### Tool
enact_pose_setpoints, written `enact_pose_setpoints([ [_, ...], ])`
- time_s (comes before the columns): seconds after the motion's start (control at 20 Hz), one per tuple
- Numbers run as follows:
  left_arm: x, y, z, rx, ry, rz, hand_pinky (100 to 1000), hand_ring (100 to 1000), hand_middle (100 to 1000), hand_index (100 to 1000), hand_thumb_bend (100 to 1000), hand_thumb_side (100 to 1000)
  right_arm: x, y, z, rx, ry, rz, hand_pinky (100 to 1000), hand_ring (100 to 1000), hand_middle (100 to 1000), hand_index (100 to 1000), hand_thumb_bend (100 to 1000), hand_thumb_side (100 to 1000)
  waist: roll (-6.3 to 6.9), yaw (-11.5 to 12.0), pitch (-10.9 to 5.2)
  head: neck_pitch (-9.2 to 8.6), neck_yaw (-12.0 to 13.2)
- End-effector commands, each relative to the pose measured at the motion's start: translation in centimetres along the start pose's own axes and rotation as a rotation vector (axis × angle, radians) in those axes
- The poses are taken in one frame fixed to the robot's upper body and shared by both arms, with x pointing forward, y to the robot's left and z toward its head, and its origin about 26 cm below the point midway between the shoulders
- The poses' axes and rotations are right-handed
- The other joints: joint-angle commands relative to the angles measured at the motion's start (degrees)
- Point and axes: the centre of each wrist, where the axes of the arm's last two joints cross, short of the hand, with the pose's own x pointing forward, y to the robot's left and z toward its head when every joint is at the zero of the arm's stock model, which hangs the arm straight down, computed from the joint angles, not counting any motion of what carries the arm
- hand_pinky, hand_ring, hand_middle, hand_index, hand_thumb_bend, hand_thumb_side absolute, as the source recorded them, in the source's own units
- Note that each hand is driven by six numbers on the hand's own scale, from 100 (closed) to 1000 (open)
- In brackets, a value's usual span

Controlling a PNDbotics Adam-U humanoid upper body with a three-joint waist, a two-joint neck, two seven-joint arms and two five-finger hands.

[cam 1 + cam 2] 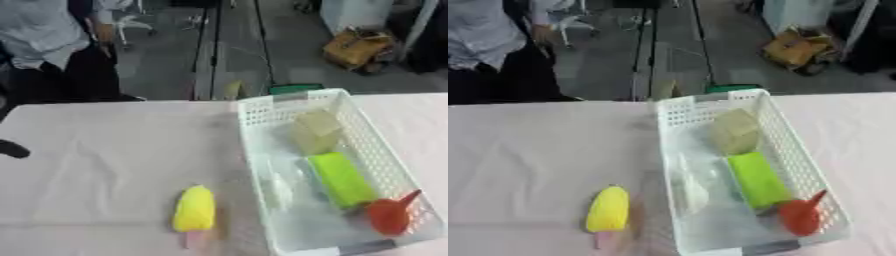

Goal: Pick up objects on the table and place them in the box.

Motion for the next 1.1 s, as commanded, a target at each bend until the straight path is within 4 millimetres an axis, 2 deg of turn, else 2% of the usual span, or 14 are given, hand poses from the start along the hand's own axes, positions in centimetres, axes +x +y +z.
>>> enact_pose_setpoints([
  [0.05,1.1,2.4,-1.5,-0.126,-0.045,-0.205,692,904,888,1000,100,913,0.2,-0.3,-0.7,-0.014,-0.043,-0.005,889,878,753,884,100,1000,0.06,0.36,-1.45,0.25,-0.29],
  [0.2,1.9,3.8,-3.4,-0.290,-0.066,-0.433,770,947,920,1000,100,850,0.2,-0.4,-0.7,-0.009,-0.039,0.000,889,879,754,883,100,1000,0.32,0.84,-1.99,0.72,-0.49],
  [0.35,2.2,3.8,-4.3,-0.351,-0.081,-0.550,779,952,923,1000,100,846,0.1,-0.5,-0.7,-0.008,-0.036,0.002,889,878,754,883,100,1000,0.34,0.90,-2.25,0.96,-0.43],
  [0.4,2.6,4.2,-5.1,-0.408,-0.099,-0.617,724,916,940,1000,100,770,0.1,-0.6,-0.6,-0.004,-0.034,0.008,890,879,754,882,100,1000,0.45,0.99,-2.51,1.27,-0.28],
  [0.55,3.1,4.1,-6.6,-0.515,-0.127,-0.757,765,943,947,1000,100,761,0.1,-0.8,-0.4,0.004,-0.026,0.019,890,879,753,882,100,1000,0.60,1.12,-2.93,1.65,-0.01],
  [0.6,3.2,3.8,-7.0,-0.545,-0.133,-0.790,840,970,942,1000,100,758,0.1,-0.9,-0.3,0.006,-0.023,0.021,891,879,753,882,100,1000,0.67,1.19,-3.05,1.68,0.06],
  [0.75,3.5,3.2,-8.1,-0.628,-0.170,-0.865,866,972,940,1000,100,754,0.1,-0.9,-0.2,0.012,-0.015,0.027,891,878,753,882,100,1000,0.78,1.36,-3.34,1.54,0.10],
  [0.8,3.6,3.0,-8.5,-0.647,-0.191,-0.882,923,986,939,1000,100,724,0.1,-0.9,-0.2,0.013,-0.013,0.028,892,878,752,882,100,1000,0.83,1.40,-3.42,1.45,0.09],
  [0.85,3.8,3.0,-9.0,-0.672,-0.226,-0.904,923,986,939,1000,100,724,0.1,-0.9,-0.1,0.015,-0.012,0.029,892,878,752,882,100,1000,0.93,1.44,-3.52,1.32,0.03],
  [0.9,4.0,2.9,-9.4,-0.698,-0.256,-0.923,977,1000,942,1000,100,728,0.1,-0.9,-0.1,0.017,-0.011,0.030,892,878,752,882,100,1000,1.03,1.45,-3.61,1.19,0.00],
  [1.05,4.3,2.5,-10.2,-0.799,-0.326,-0.968,1000,1000,951,1000,100,739,0.1,-0.9,-0.2,0.021,-0.009,0.029,892,878,752,882,100,1000,1.36,1.35,-3.79,0.84,-0.01],
  [1.1,4.4,2.4,-10.4,-0.842,-0.345,-0.980,1000,1000,930,1000,100,769,0.1,-0.9,-0.2,0.023,-0.009,0.028,893,878,752,882,100,1000,1.53,1.27,-3.87,0.77,0.02],
])
